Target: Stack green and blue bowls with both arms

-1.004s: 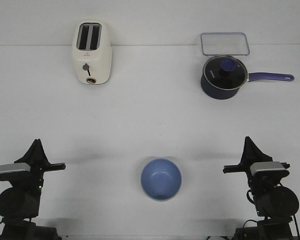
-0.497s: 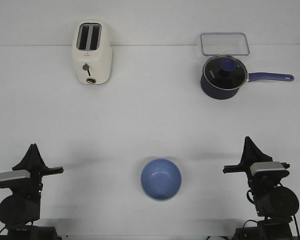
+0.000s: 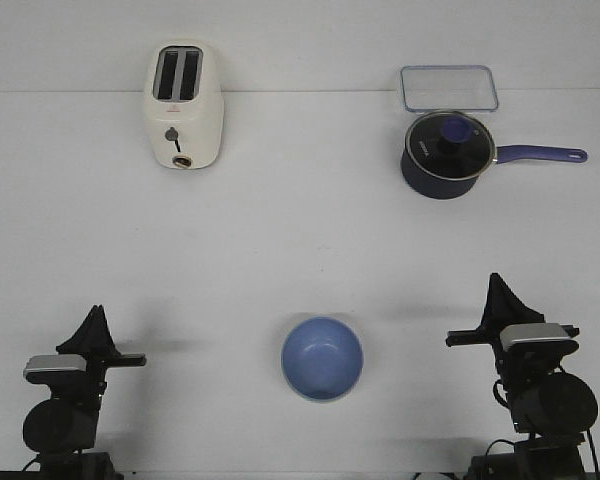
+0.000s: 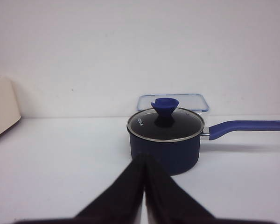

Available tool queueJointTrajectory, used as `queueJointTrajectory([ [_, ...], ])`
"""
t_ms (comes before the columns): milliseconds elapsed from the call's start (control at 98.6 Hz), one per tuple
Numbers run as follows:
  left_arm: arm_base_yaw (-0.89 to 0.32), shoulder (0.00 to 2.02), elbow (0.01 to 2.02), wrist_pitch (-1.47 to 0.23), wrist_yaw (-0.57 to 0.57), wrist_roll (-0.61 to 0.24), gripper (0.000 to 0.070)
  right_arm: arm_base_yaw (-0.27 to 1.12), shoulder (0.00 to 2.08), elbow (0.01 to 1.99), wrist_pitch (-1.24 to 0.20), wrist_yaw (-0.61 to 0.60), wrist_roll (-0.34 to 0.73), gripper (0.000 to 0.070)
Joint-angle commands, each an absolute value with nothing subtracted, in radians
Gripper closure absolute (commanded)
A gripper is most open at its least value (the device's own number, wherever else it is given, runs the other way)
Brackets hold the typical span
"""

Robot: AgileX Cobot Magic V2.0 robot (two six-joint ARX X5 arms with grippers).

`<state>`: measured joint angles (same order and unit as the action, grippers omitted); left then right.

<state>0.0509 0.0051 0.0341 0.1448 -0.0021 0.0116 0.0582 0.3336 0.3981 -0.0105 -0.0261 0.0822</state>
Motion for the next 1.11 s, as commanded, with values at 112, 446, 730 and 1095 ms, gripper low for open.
queueJointTrajectory([
  [112,0.052,0.003,0.014,0.158,0.001,0.010,0.0685,0.060,0.334,0.398,0.001,-0.026,0.077,0.0700],
  [446,0.052,0.003,0.014,0.159,0.001,0.010,0.0685,0.060,0.334,0.398,0.001,-0.026,0.077,0.0700],
  [730,0.052,0.003,0.014,0.159,0.001,0.010,0.0685,0.060,0.334,0.398,0.001,-0.026,0.077,0.0700],
  [1095,0.052,0.003,0.014,0.158,0.001,0.010,0.0685,0.058,0.224,0.318,-0.015,-0.030,-0.152,0.0700],
])
